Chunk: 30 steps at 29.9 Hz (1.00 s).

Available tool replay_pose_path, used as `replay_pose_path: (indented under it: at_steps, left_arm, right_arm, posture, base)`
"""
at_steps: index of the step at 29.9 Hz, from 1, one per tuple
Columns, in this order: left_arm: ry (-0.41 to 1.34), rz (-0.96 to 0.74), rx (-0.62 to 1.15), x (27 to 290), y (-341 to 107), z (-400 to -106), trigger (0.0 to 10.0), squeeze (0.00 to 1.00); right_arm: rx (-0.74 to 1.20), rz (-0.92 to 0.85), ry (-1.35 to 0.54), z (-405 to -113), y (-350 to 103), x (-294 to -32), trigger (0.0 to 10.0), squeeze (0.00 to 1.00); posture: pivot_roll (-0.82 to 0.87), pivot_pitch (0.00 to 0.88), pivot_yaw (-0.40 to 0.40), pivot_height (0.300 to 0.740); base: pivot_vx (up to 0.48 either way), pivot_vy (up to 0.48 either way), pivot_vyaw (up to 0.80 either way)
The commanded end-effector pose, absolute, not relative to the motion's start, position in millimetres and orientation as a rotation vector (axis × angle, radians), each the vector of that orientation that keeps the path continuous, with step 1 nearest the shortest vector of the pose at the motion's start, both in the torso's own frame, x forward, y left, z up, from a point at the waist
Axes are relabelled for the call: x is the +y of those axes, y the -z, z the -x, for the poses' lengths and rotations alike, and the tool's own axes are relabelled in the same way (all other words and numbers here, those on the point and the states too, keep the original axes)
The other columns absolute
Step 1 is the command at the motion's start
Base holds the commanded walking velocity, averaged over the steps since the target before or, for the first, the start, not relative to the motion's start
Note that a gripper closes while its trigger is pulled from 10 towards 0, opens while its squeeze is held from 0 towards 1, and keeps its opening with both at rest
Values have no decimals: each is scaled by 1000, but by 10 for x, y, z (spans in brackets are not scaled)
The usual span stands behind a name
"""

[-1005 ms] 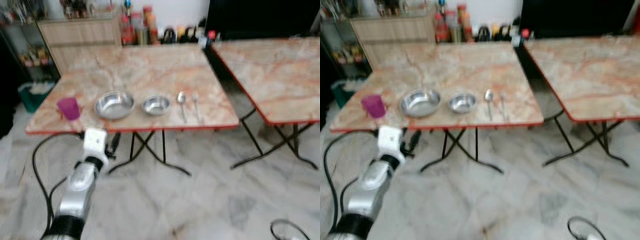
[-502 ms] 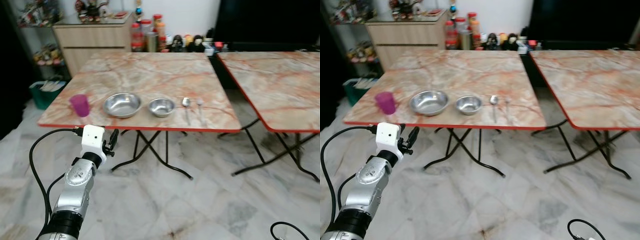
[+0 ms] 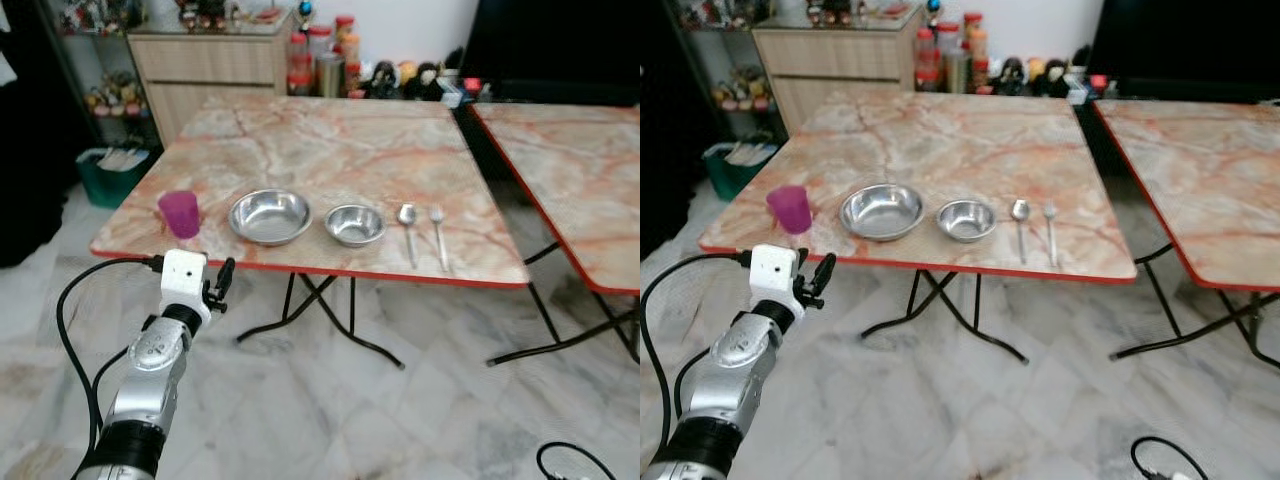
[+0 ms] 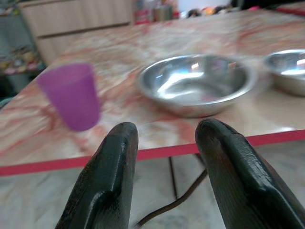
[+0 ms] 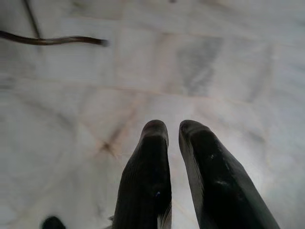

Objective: Setting the table

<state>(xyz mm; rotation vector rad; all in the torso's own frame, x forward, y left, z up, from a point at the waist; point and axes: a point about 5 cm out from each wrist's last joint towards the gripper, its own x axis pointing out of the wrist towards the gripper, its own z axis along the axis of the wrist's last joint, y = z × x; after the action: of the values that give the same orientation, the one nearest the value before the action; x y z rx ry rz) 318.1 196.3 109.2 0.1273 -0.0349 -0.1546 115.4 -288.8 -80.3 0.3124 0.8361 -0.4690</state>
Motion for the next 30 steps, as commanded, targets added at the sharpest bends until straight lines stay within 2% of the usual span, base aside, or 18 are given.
replay_pose_path:
  at_steps: [1,5,24,30]
  left_arm:
    - [165,-122,-40,1926,-1119,-3202,10000,0]
    - [165,-123,-40,1930,-1122,-3205,10000,0]
    - [170,-123,-29,1954,-1128,-3211,10000,0]
    - [178,-44,17,1941,-1098,-3223,10000,0]
  right_arm:
    - [846,-298,472,-1114,803,-2916,10000,0]
    - [843,-302,474,-1113,804,-2914,10000,0]
    - [843,-335,495,-1108,817,-2894,10000,0]
    - [843,-338,495,-1109,815,-2899,10000,0]
  posture:
    - [93,0,-11,740]
    - [94,0,-10,740]
    - [95,3,-2,740]
    - [94,18,-4,740]
  base:
    - [334,0,800]
    - [332,0,706]
    - [332,0,0]
    - [153,0,0]
